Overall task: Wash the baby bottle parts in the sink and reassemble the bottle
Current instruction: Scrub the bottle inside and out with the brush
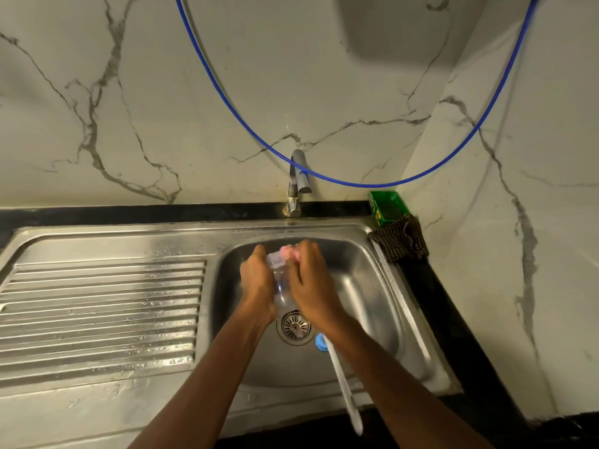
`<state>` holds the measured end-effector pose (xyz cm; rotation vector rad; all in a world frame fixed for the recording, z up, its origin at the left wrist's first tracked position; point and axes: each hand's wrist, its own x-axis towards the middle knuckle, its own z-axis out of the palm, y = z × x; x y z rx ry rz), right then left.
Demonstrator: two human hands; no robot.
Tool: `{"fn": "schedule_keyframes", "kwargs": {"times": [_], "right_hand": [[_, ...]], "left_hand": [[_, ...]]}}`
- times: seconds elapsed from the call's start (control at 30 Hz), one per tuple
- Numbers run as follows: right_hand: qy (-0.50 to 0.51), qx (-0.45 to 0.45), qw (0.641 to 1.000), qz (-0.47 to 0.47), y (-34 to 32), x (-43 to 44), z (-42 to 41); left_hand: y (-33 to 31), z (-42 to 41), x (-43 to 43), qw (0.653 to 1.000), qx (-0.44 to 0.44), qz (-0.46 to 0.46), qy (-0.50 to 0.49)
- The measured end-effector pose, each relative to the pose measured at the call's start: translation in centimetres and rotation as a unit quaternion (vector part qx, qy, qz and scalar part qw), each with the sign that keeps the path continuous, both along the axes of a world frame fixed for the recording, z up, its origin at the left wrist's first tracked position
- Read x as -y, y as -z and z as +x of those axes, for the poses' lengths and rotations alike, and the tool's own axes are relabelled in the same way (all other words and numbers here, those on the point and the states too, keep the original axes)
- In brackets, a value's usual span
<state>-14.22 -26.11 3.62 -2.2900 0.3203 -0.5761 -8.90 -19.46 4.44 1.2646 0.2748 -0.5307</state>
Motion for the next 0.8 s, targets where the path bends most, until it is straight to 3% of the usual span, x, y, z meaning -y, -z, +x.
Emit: {"fn": "schedule_keyframes", "kwargs": {"times": [0.13, 0.4, 0.53, 0.67, 0.8], "right_hand": [[0.048, -0.005, 0.996, 0.076, 0.1, 0.8, 0.6], [0.124, 0.031, 0.991, 0.030, -0.1, 0.2, 1.2], [0.121, 0.002, 0.992, 0.035, -0.1, -0.6, 1.1], [0.030, -0.007, 0.999, -0.042, 0.1, -0.9, -0.1], [0.037, -0.011, 0.999, -0.008, -0.3, 0.1, -0.7]], "left_hand": [[0.3, 0.0, 0.1, 0.999, 0.028, 0.008, -0.018], [-0.1, -1.0, 0.8, 0.989, 0.101, 0.103, 0.017], [0.6, -0.9, 0.7, 0.989, 0.092, 0.109, 0.038], [0.5, -0.3, -0.1, 0.998, 0.041, 0.054, -0.002], [0.0, -0.8, -0.1, 0.998, 0.045, 0.045, 0.009]]}}
